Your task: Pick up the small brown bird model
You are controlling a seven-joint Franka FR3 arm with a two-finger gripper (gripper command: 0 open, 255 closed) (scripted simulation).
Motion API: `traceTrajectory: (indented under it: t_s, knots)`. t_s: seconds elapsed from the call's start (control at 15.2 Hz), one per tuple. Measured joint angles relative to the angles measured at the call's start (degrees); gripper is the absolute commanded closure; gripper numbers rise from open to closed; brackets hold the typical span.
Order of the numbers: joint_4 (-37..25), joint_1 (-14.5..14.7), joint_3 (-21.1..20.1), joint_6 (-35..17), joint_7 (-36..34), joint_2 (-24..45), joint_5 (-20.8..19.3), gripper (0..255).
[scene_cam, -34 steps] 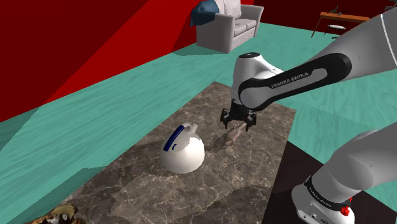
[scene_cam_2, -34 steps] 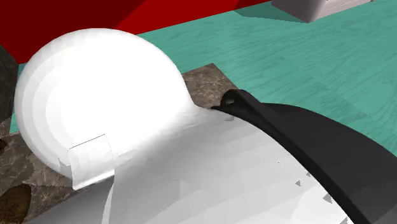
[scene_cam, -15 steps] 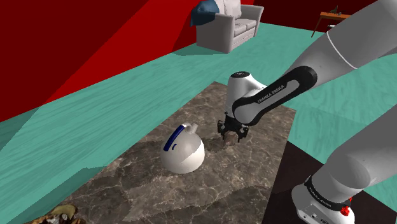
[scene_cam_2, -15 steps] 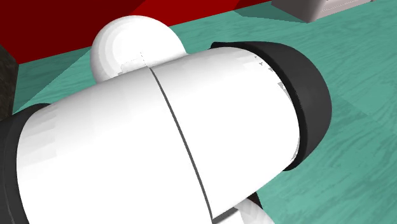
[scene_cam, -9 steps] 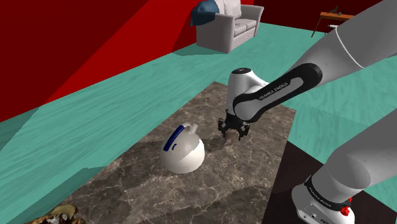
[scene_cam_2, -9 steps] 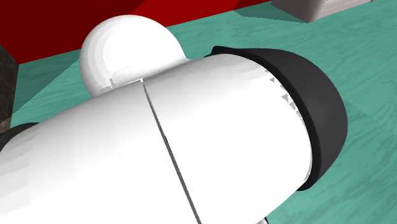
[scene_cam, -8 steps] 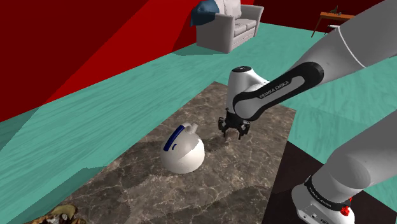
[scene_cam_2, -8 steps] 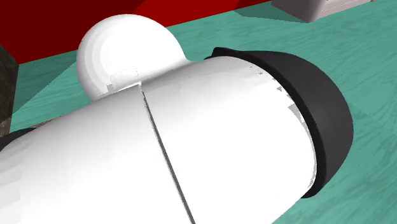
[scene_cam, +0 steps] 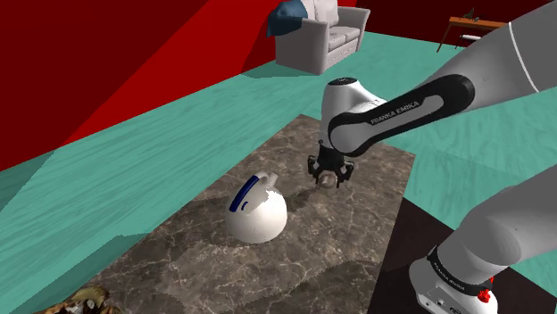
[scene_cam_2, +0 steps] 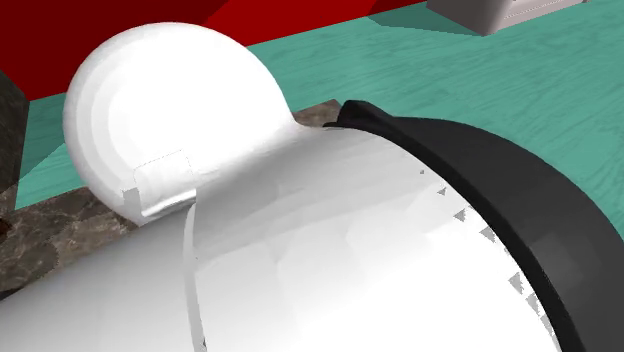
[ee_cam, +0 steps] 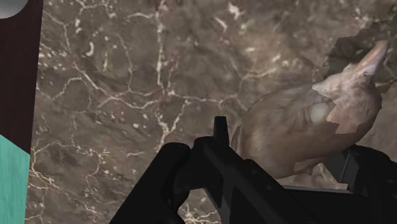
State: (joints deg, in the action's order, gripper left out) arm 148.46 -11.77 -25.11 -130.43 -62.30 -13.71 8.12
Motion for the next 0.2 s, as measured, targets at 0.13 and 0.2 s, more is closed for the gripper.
traceTrajectory:
  t_s: [0.13,0.2]
  knots:
    - [-0.58,0.05,0.38,1.81,0.47,-1.27,0.3,255]
    - [-0.79,0.07,0.48,2.35,0.58,-1.61,0.37,255]
